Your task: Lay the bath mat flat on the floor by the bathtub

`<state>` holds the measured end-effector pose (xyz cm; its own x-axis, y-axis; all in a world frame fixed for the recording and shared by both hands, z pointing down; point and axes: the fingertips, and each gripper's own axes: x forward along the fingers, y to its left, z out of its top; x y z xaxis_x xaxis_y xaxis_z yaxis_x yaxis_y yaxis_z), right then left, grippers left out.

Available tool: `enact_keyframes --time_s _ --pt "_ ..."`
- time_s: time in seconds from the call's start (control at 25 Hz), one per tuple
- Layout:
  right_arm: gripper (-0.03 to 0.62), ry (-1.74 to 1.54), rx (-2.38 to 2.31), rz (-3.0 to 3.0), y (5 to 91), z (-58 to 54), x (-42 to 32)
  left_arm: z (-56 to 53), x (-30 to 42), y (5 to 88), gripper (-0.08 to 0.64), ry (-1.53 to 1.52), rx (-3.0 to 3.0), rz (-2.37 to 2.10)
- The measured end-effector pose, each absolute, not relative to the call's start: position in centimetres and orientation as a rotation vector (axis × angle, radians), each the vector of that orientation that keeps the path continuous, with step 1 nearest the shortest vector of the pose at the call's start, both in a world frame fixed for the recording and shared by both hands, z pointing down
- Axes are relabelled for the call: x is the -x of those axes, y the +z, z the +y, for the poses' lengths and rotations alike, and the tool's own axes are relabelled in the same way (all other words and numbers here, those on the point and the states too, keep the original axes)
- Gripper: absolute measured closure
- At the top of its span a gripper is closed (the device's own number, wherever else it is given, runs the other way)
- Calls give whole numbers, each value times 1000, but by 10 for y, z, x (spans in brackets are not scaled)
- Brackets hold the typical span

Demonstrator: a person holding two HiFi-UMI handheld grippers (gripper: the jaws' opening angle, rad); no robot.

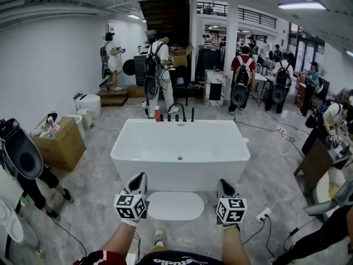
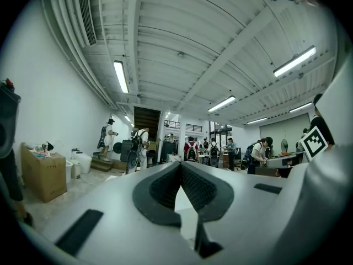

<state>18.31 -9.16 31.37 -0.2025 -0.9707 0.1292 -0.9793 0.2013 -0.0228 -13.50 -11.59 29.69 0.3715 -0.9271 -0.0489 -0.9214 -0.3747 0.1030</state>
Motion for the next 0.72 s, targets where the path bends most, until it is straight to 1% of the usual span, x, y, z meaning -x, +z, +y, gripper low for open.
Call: enact_keyframes --time_s 0.72 --pt "560 153 -1929 -2373 306 -93 -183 -118 135 287 543 -150 -2560 -1725"
